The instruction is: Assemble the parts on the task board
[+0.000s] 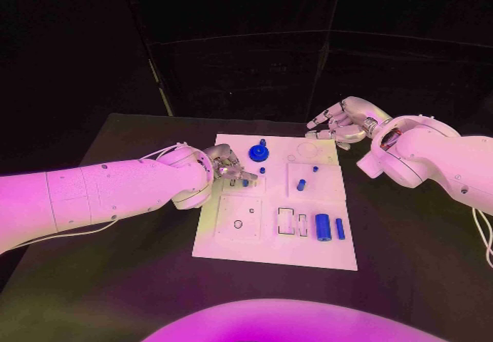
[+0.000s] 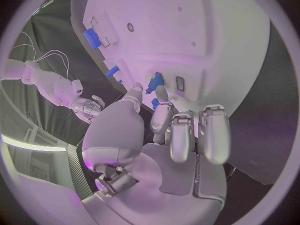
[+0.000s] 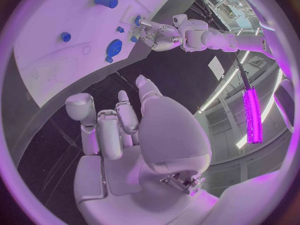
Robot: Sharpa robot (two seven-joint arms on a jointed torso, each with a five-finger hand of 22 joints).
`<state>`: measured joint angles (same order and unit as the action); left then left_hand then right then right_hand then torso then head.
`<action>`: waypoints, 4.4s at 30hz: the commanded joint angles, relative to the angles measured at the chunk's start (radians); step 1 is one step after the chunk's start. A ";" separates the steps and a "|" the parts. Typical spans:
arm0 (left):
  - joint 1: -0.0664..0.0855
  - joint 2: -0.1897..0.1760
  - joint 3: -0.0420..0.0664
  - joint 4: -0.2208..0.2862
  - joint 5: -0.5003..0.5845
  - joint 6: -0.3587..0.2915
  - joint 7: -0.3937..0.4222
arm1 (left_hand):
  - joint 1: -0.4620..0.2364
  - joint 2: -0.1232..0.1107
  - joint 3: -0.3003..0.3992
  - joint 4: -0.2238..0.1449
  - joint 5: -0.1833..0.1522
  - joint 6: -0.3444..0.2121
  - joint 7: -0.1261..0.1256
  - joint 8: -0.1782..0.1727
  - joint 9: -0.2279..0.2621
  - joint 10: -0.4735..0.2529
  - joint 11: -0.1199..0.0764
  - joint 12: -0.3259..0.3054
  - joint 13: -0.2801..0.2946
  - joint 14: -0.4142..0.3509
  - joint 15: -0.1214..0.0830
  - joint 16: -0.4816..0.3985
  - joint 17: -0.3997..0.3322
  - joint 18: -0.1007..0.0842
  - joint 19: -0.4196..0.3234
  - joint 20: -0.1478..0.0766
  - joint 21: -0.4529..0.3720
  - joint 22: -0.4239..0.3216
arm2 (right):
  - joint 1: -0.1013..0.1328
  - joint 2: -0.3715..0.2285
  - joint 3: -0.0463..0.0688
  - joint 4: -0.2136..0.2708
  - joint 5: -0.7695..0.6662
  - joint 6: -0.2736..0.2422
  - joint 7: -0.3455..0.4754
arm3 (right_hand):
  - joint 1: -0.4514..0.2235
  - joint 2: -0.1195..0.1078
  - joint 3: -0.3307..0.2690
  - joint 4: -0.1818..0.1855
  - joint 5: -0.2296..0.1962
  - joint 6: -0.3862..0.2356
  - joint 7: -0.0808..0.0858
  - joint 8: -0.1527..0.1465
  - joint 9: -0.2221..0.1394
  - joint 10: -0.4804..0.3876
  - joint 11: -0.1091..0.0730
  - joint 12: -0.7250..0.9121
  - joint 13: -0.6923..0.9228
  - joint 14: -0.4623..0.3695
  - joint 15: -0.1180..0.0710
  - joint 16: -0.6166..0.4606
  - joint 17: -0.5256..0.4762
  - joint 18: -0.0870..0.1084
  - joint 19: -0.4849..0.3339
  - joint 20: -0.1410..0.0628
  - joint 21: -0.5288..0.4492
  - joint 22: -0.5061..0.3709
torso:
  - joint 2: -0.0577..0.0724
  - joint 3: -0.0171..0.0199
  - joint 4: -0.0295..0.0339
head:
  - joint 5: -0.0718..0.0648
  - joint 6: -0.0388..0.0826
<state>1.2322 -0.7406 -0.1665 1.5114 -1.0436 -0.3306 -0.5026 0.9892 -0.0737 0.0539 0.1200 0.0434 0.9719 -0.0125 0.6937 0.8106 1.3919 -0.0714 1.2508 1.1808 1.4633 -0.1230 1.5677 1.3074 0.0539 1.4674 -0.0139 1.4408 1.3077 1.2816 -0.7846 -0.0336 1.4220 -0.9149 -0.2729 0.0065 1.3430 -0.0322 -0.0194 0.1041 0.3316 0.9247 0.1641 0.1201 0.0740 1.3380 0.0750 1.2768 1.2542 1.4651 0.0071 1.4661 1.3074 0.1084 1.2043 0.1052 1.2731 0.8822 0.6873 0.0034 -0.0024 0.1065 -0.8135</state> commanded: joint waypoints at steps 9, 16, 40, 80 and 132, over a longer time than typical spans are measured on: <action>0.035 -0.021 0.063 0.022 0.030 0.071 -0.007 | 0.000 0.005 -0.017 0.009 0.004 -0.030 0.012 -0.008 -0.001 -0.017 0.003 -0.024 -0.035 0.107 -0.003 0.003 0.263 -0.006 0.034 -0.006 -0.024 0.051 | 0.002 0.001 0.001 -0.005 -0.002 -0.014 0.008 | -0.011 0.002 -0.004 0.003 0.007 -0.003 -0.002 0.006 -0.001 -0.008 0.000 -0.004 -0.001 0.062 -0.008 -0.003 0.071 0.019 -0.005 0.003 -0.006 -0.001 | 0.000 -0.0003 -0.0006 | -0.002 0.008; 0.102 -0.037 0.073 0.004 0.084 0.180 -0.008 | 0.020 0.006 -0.037 0.019 0.004 -0.075 0.033 -0.046 -0.024 -0.048 0.021 -0.056 -0.073 0.107 0.011 0.003 0.263 0.002 0.019 0.005 -0.056 0.012 | 0.002 0.004 0.001 -0.010 -0.002 -0.014 0.008 | -0.011 0.002 -0.004 0.003 0.007 -0.003 -0.002 0.006 -0.001 -0.008 0.000 -0.004 -0.001 0.062 -0.008 -0.003 0.071 0.019 -0.005 0.003 -0.006 -0.001 | 0.000 -0.0002 -0.0008 | -0.004 0.013; 0.173 0.064 0.073 -0.232 0.129 0.551 0.002 | 0.110 0.099 -0.049 0.008 0.004 -0.092 0.084 -0.212 -0.191 -0.177 0.067 -0.248 -0.292 0.085 0.051 -0.041 0.192 0.042 -0.052 0.046 -0.226 -0.184 | 0.002 0.015 0.001 -0.016 -0.002 -0.015 0.004 | -0.007 0.008 -0.003 0.004 0.012 -0.003 -0.003 0.007 -0.001 -0.010 -0.001 -0.006 -0.003 0.062 -0.009 -0.004 0.069 0.019 -0.005 0.002 -0.007 -0.003 | 0.000 -0.0002 -0.0001 | -0.011 0.032; 0.225 0.301 0.021 -0.426 0.006 0.895 -0.038 | 0.080 0.130 -0.032 -0.002 0.004 -0.020 0.087 -0.325 -0.301 -0.047 0.068 -0.097 -0.123 0.107 0.050 0.003 0.263 0.004 0.039 0.042 -0.094 -0.011 | 0.002 0.041 0.000 -0.029 -0.002 -0.014 0.001 | -0.003 0.009 -0.003 0.003 0.016 -0.004 -0.003 0.008 -0.001 -0.011 -0.001 -0.007 -0.004 0.062 -0.009 -0.005 0.067 0.020 -0.006 0.002 -0.008 -0.004 | 0.002 -0.0013 -0.0016 | -0.012 0.029; 0.174 0.363 0.006 -0.499 0.014 0.947 -0.046 | 0.114 0.146 -0.004 -0.042 0.004 -0.015 0.086 -0.329 -0.294 -0.059 0.066 -0.090 -0.119 0.107 0.050 0.003 0.263 0.004 0.035 0.042 -0.091 -0.006 | 0.002 0.050 0.000 -0.032 -0.002 -0.014 0.002 | -0.002 0.009 -0.004 0.004 0.019 -0.004 -0.003 0.008 -0.001 -0.009 -0.001 -0.005 -0.002 0.062 -0.009 -0.005 0.068 0.020 -0.005 0.002 -0.008 -0.004 | 0.000 -0.0008 0.0004 | -0.013 0.017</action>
<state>1.4050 -0.3773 -0.1605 1.0132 -1.0297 0.5943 -0.5381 1.0945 0.0738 0.0498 0.0825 0.0434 0.9506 0.0731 0.3652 0.5153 1.3382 -0.0072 1.1579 1.0614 1.4686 -0.0676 1.5677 1.3075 0.0691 1.4649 0.0348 1.3479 1.3005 1.2818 -0.7356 -0.0337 1.3893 -0.9149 -0.2813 0.0041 1.3395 -0.0286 -0.0220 0.1067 0.3435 0.9247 0.1641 0.1239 0.0740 1.3344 0.0714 1.2727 1.2509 1.4651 0.0071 1.4661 1.3073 0.1084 1.2043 0.1052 1.2693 0.8796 0.6874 0.0027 -0.0017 0.0929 -0.7948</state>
